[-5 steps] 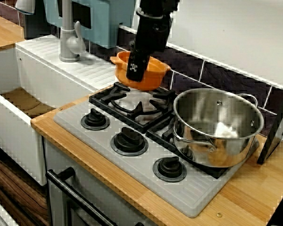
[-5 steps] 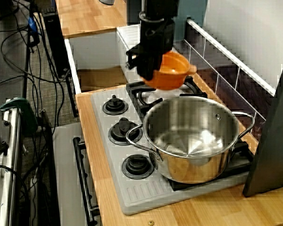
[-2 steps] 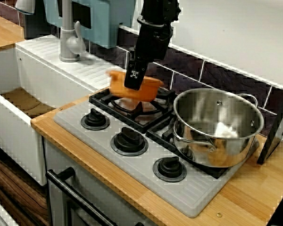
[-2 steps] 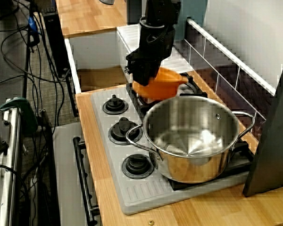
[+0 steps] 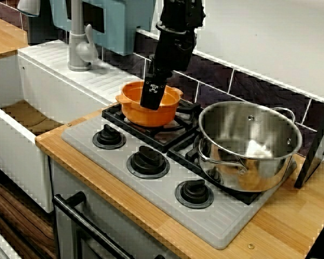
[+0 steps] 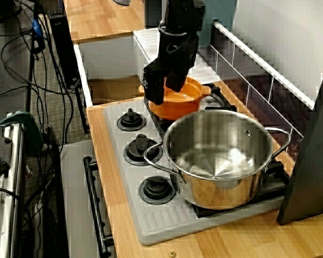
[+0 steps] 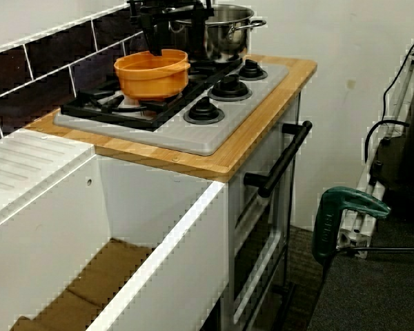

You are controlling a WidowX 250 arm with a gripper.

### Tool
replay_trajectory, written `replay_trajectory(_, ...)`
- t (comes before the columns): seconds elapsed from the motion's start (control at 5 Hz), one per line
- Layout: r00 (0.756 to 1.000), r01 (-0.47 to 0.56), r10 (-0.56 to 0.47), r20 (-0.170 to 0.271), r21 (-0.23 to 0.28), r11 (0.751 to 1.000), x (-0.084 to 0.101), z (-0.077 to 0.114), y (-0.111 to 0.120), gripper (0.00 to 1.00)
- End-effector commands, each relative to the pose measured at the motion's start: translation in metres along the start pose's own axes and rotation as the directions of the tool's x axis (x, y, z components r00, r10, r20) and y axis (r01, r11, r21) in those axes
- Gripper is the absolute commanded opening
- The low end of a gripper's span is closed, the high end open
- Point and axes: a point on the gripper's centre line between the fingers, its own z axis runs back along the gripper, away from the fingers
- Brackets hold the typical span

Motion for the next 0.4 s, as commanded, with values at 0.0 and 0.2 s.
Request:
replay_trajectory(0.0, 0.987, -0.127, 0.111, 0.115, 0.142, 0.982, -0.017, 0.042, 0.000, 1.00)
replay_trajectory(0.2, 0.976, -0.157, 0.121, 0.180, 0.203, 0.967, -0.032, 0.055, 0.003, 1.00)
